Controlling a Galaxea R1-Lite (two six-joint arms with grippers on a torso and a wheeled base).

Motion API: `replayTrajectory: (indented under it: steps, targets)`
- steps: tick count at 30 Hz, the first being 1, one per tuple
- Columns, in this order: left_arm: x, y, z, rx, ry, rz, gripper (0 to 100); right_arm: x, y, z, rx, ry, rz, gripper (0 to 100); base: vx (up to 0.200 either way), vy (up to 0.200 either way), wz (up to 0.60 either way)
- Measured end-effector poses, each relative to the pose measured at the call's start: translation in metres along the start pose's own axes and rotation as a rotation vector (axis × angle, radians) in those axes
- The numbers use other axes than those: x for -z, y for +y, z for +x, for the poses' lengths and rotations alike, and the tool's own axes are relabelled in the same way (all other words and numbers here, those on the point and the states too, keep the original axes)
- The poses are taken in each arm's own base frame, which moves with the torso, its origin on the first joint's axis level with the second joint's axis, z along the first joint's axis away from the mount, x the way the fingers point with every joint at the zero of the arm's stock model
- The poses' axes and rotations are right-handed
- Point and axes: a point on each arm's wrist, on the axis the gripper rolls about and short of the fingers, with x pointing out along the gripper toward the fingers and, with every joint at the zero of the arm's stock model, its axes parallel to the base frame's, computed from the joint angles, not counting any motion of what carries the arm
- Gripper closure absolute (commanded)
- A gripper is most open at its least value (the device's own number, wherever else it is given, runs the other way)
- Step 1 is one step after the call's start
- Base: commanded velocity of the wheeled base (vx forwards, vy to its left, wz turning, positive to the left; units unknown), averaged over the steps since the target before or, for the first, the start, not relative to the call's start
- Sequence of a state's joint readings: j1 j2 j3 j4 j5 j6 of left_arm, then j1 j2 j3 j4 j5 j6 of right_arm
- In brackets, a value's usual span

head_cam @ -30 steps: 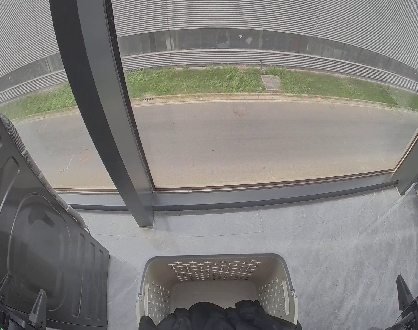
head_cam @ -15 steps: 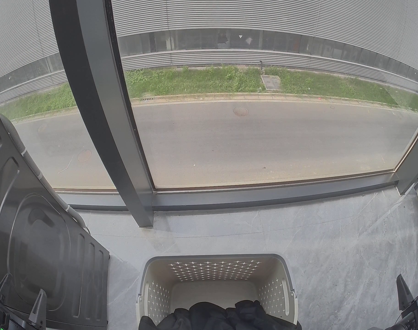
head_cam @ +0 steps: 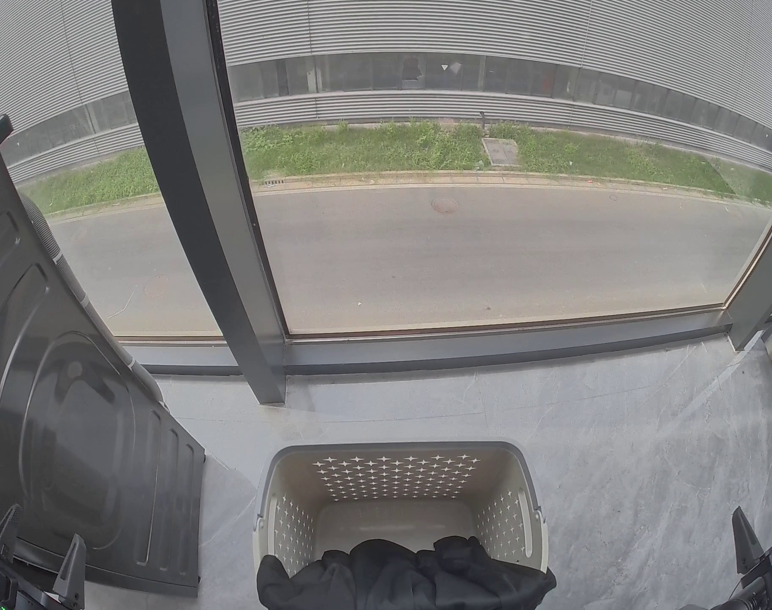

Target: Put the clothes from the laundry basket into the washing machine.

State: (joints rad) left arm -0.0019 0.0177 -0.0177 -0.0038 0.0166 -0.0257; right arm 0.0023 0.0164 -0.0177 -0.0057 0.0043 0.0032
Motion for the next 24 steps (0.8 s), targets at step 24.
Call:
replayTrajectory:
  steps: [24]
  targets:
    - [0.0001,0.0000,0.0000,0.000,0.001,0.000,0,0.0000,0.0000,0.0000,-0.001,0.000,0.000,0,-0.200,0.000,0.00]
